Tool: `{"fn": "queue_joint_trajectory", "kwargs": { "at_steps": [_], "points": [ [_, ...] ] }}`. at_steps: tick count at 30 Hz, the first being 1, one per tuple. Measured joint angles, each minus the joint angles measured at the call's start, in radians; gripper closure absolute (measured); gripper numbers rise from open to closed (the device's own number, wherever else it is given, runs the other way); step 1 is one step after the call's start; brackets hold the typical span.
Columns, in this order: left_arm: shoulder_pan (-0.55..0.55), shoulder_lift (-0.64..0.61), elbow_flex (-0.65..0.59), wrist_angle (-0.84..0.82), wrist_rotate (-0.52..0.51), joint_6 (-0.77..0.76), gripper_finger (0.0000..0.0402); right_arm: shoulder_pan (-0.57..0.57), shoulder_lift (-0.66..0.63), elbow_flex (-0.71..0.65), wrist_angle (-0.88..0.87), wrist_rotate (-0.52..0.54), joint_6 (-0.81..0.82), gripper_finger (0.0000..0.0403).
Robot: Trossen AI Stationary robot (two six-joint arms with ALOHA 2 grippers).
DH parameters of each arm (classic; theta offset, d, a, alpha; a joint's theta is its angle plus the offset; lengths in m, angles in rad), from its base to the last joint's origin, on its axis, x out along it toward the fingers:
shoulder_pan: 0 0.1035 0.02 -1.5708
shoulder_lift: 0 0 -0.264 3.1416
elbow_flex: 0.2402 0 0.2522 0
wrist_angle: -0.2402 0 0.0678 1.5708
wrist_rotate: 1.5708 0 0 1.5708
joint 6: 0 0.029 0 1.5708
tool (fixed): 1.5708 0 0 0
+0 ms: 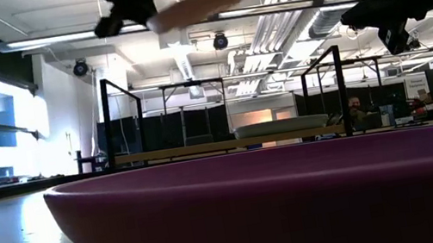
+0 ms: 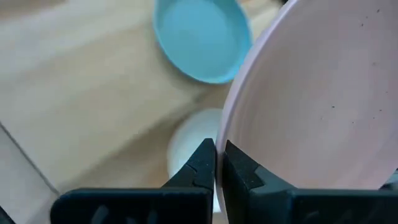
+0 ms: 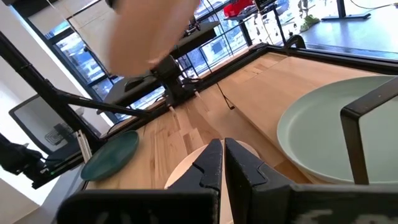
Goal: Place and stack plates onto a shelf
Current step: Put the pink plate on the shelf
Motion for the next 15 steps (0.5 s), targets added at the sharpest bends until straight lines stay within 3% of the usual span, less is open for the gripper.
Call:
{"fn": "queue_joint_trajectory", "kwargs": {
  "at_steps": [8,15],
  "points": [
    [0.249,0.209,0.063,-0.088,0.047,0.311,0.0402,0.0,0.0,0.0,-0.008,-0.014,0.0,0.0403],
    [0.339,0.36,0.063,-0.037,0.048,0.456,0.0402,0.0,0.0,0.0,-0.035,-0.015,0.057,0.0403]
  ]
}}
